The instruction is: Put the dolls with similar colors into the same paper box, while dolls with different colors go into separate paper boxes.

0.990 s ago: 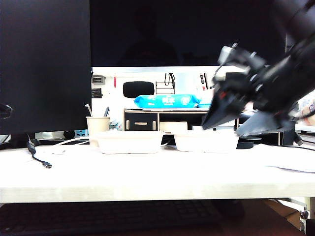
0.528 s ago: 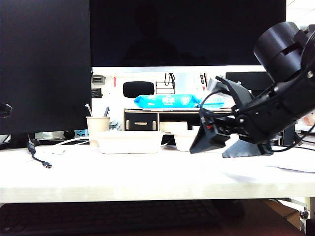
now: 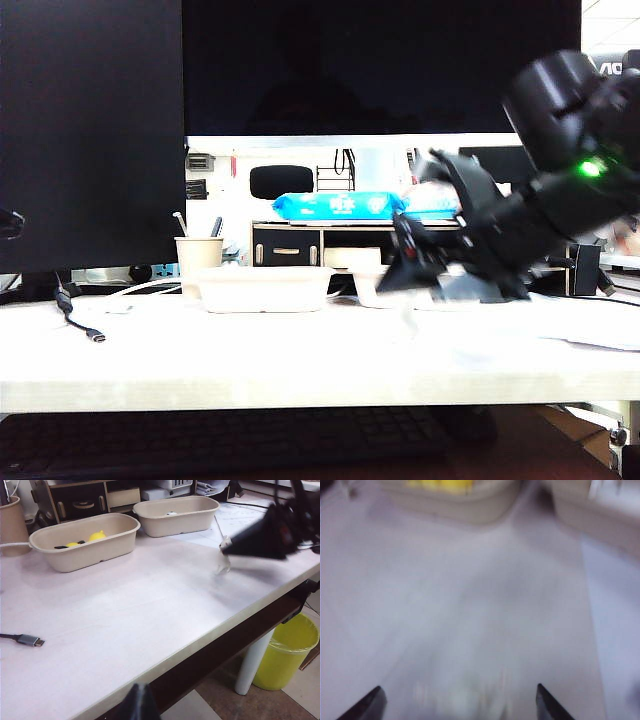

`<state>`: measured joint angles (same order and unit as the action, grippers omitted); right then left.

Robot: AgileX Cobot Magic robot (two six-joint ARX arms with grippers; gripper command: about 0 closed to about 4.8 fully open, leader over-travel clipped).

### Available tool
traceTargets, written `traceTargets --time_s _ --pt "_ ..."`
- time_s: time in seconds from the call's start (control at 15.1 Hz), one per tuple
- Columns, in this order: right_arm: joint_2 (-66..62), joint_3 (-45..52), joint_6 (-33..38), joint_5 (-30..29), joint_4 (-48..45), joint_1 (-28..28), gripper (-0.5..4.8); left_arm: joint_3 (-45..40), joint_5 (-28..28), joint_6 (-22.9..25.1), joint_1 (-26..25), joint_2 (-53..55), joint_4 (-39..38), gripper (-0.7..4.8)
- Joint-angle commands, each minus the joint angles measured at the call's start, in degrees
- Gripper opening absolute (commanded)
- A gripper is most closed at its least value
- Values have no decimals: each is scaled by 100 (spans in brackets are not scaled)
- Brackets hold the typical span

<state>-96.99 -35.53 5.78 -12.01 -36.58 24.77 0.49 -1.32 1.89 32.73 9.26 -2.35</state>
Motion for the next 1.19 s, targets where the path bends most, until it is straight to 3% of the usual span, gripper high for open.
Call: traceTargets --time_s 0.07,0.53,0.92,1.06,1.19 --pt "-151 -490 20 -59 634 7 386 4 0 24 4 0 72 -5" --pt "-208 -619 20 -114 1047 13 385 4 0 24 7 2 72 -5" --pt "-494 -619 28 -122 870 13 301 4 0 24 4 2 72 -5" --pt "-496 -619 28 -120 774 13 238 4 0 24 4 2 70 -5" --pt "-496 -619 55 -92 568 13 228 4 0 24 4 2 72 -5"
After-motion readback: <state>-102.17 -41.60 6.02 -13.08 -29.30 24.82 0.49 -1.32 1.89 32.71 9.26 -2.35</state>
